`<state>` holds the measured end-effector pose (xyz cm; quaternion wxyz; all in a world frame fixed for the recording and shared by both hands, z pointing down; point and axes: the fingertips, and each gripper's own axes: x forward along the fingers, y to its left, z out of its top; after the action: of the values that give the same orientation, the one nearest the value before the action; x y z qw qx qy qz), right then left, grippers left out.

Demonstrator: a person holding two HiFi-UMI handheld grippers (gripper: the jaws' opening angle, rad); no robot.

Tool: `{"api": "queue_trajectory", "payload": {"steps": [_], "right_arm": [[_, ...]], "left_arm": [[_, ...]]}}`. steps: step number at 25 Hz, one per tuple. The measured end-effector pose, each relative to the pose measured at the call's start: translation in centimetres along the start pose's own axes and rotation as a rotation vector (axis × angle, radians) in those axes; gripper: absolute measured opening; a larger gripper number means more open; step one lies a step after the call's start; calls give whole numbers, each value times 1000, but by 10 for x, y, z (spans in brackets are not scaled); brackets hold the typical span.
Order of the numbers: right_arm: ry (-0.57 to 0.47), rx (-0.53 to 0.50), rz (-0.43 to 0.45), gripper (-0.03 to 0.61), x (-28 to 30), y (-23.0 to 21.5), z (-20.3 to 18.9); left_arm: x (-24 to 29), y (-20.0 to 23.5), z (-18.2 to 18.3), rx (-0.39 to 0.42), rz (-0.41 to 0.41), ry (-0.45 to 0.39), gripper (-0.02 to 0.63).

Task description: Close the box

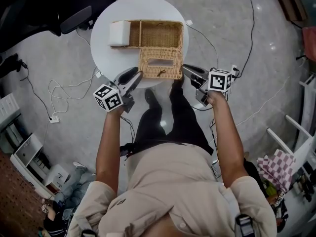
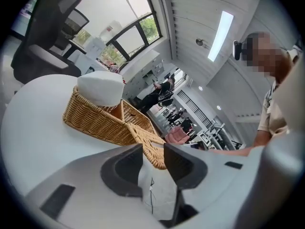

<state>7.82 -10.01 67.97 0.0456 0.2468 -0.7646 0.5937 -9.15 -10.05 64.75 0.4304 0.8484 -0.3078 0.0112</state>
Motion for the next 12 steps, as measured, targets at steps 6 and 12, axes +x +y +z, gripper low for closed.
{"api": "queue_trajectory", "payload": {"steps": [6,12], "right_arm": [[-36,59,27,59,-1,13,7],[-98,62,85,65,-2,30,30]], "left_arm": [[-11,-12,10,-49,-11,-79,117],[-6,-13,33,-101,-27,-163,117]]}}
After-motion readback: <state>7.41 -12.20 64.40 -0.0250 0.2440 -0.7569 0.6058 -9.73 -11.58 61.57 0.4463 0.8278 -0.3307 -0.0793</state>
